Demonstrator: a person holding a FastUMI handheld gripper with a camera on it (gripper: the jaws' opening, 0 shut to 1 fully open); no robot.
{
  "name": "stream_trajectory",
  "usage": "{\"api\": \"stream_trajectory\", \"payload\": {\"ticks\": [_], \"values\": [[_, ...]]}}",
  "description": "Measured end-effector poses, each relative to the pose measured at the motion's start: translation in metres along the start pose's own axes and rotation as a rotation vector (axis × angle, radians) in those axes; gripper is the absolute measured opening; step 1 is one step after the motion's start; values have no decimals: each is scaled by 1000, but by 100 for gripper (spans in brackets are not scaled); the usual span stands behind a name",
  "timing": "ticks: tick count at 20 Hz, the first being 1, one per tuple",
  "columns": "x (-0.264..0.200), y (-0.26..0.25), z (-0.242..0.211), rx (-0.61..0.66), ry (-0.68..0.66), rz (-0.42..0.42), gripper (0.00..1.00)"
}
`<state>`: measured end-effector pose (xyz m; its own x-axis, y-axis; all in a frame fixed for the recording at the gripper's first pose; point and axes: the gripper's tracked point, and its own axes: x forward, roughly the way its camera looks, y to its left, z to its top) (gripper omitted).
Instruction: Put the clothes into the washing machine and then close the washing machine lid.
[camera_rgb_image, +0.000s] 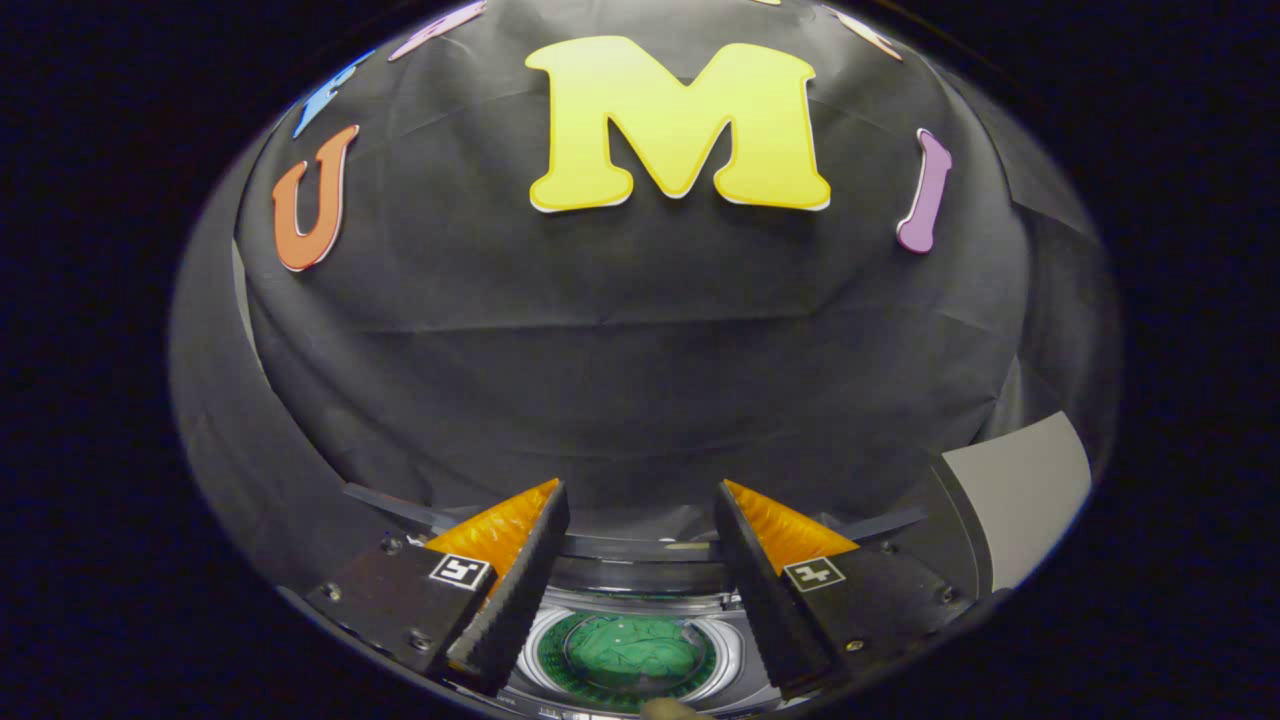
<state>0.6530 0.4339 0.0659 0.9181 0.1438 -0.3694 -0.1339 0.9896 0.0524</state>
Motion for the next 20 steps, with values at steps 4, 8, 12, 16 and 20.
{"api": "stream_trajectory", "payload": {"ticks": [4, 8, 12, 16, 20], "values": [[-10, 0, -7, -9, -45, 2, 92], [-18, 1, -15, -10, -57, 4, 92], [-29, 2, -26, -7, -78, 17, 92], [-40, 4, -38, -28, -104, 22, 92], [-47, 3, -49, -26, -93, 30, 92]]}}
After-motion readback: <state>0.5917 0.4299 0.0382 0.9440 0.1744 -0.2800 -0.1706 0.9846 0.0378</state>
